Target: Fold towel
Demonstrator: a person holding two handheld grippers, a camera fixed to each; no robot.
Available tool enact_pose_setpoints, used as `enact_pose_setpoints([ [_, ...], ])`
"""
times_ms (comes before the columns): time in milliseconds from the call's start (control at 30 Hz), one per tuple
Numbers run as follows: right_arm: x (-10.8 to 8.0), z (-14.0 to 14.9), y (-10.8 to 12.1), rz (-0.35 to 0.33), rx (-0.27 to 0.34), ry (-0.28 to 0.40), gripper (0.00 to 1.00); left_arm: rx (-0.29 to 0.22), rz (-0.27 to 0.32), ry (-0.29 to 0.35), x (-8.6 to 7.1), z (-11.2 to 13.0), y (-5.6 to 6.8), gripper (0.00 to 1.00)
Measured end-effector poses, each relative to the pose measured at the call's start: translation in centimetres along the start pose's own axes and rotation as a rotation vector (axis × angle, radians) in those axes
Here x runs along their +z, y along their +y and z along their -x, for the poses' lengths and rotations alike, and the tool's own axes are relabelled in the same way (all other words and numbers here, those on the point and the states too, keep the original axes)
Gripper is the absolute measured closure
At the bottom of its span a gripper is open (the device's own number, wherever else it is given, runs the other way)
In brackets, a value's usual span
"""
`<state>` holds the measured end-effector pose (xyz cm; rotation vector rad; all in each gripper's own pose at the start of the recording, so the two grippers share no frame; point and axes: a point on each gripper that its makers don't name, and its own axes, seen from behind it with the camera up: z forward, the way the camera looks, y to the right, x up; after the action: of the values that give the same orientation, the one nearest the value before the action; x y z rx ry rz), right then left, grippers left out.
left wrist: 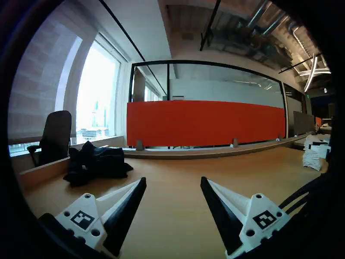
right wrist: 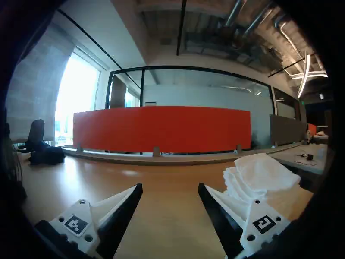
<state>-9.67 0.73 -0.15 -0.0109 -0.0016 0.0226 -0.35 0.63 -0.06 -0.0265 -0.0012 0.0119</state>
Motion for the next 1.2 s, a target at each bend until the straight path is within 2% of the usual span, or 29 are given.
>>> enact_pose_setpoints([
  [1200, -0.02, 0.01, 0.00, 0.000, 0.000, 0.000, 0.00, -0.002, 0.000, 0.002, 0.34, 0.73, 0.15, 0.07],
])
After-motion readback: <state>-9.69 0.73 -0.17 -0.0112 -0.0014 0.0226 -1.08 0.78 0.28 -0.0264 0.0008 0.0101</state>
